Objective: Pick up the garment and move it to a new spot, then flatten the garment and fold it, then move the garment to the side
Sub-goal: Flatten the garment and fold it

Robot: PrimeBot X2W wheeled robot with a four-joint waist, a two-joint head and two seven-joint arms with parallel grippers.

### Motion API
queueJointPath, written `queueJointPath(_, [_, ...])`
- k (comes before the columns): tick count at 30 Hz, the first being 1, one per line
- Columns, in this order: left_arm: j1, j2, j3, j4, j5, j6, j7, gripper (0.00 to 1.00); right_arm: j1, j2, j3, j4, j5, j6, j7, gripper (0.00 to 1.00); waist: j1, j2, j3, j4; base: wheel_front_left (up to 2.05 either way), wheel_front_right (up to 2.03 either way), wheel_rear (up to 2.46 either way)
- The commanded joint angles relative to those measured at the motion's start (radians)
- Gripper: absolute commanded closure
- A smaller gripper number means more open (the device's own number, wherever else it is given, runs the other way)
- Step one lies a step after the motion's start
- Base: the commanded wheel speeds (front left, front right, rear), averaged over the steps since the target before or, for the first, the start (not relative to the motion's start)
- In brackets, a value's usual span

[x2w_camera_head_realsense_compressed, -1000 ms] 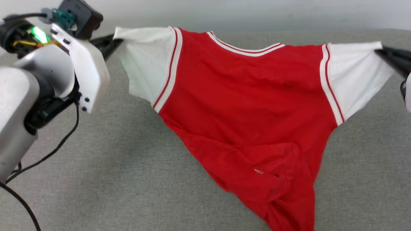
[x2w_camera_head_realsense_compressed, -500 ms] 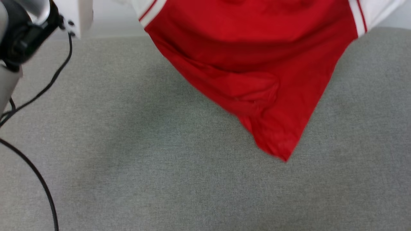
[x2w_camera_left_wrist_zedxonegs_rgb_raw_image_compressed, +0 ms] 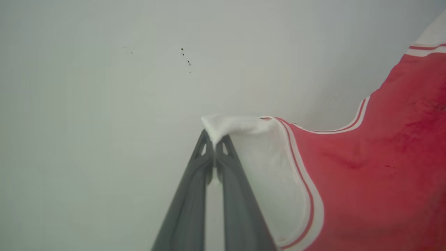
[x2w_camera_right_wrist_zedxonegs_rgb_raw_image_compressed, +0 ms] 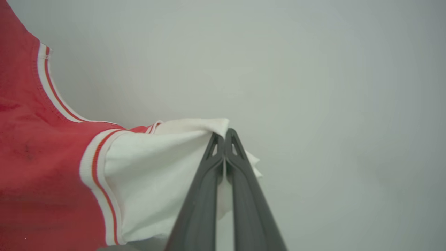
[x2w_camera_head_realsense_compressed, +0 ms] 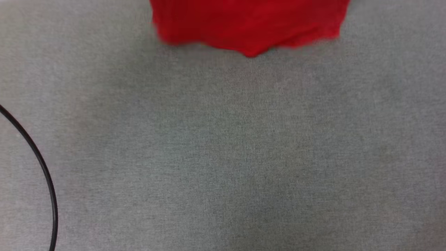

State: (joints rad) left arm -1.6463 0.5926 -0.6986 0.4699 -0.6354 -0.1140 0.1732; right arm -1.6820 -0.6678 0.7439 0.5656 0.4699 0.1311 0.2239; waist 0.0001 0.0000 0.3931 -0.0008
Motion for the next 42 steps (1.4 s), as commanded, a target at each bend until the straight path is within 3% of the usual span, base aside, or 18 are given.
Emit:
queueJointPath(1, [-0.048, -0.004, 0.01, 0.031, 0.009, -0.001, -0.021, 1.0, -0.056, 0.027, 0.002, 0.039, -0.016, -0.001, -0.027, 1.0, -0.0001, 0.0, 0.049, -0.008, 0.0, 0.0, 0.0])
queueJointPath(13, [-0.236, -0.029, 0.021, 0.202, -0.003, -0.013, -0.147, 1.0, -0.292, 0.121, -0.006, 0.258, -0.087, -0.001, -0.178, 1.0, -0.0001, 0.0, 0.131, 0.0, 0.0, 0.0, 0.0])
queueJointPath(18, [-0.223, -0.047, -0.018, 0.264, -0.018, -0.015, -0.193, 1.0, -0.277, 0.156, 0.025, 0.338, -0.085, -0.001, -0.228, 1.0, -0.0001, 0.0, 0.145, 0.009, 0.0, 0.0, 0.0])
queueJointPath(29, [-0.041, -0.056, -0.145, 0.29, -0.11, -0.015, -0.305, 1.0, -0.061, 0.202, 0.164, 0.41, 0.032, -0.001, -0.308, 1.0, -0.0001, 0.0, 0.116, 0.013, 0.0, 0.0, 0.0])
queueJointPath(37, [0.262, 0.007, -0.214, 0.217, -0.164, -0.014, -0.384, 1.0, 0.2, 0.19, 0.285, 0.366, 0.16, -0.001, -0.393, 1.0, -0.0001, 0.0, 0.028, -0.004, 0.0, 0.0, 0.0])
queueJointPath(42, [0.5, 0.052, -0.223, 0.136, -0.217, 0.031, -0.408, 1.0, 0.377, 0.156, 0.352, 0.314, 0.242, -0.001, -0.427, 1.0, -0.0001, 0.0, -0.04, -0.012, 0.0, 0.0, 0.0])
